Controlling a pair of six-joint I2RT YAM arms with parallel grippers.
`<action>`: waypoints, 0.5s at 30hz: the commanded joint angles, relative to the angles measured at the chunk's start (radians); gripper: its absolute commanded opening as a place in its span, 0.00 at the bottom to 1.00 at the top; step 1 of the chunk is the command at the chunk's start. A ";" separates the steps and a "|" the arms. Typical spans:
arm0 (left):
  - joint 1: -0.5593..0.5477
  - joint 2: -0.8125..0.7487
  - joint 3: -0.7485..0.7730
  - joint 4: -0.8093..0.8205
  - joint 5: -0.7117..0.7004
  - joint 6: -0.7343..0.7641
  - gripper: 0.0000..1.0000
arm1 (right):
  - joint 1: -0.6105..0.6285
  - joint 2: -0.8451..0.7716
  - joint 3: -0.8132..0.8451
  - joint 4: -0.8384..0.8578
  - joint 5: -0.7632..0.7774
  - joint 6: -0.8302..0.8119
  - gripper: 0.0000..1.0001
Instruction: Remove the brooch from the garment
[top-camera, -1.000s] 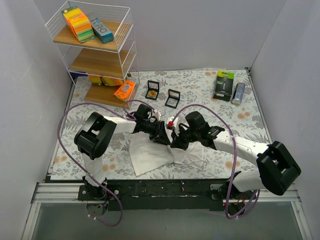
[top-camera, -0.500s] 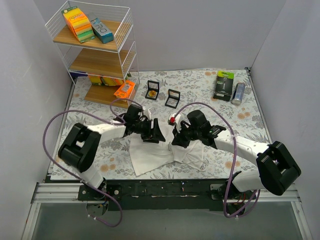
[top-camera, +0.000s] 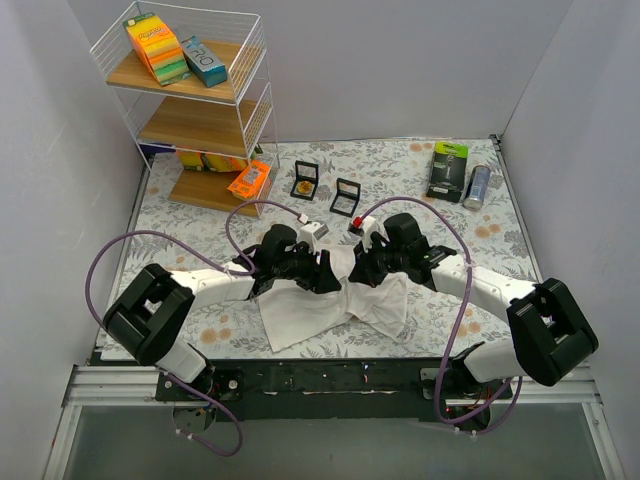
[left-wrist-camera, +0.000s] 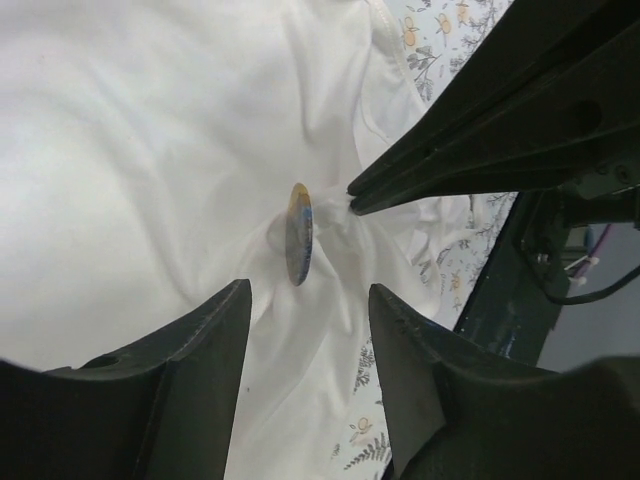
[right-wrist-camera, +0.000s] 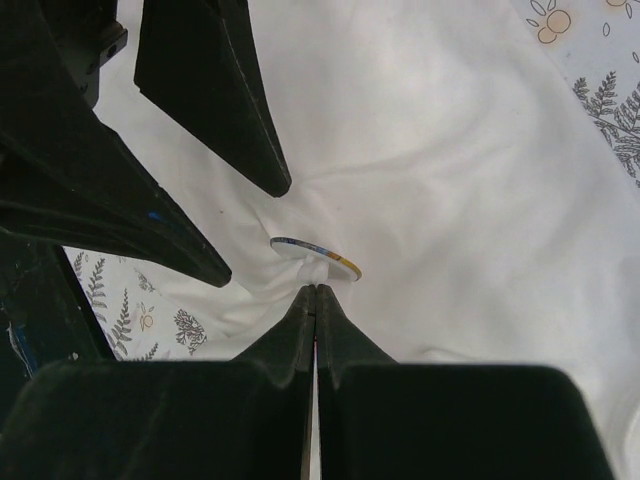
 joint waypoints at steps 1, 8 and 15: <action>-0.013 0.010 0.036 0.029 -0.091 0.090 0.49 | -0.009 -0.007 0.033 0.049 -0.027 0.024 0.01; -0.016 0.053 0.056 0.053 -0.074 0.110 0.43 | -0.015 -0.023 0.016 0.049 -0.028 0.024 0.01; -0.022 0.105 0.088 0.061 -0.011 0.114 0.27 | -0.029 -0.024 0.014 0.049 -0.028 0.024 0.01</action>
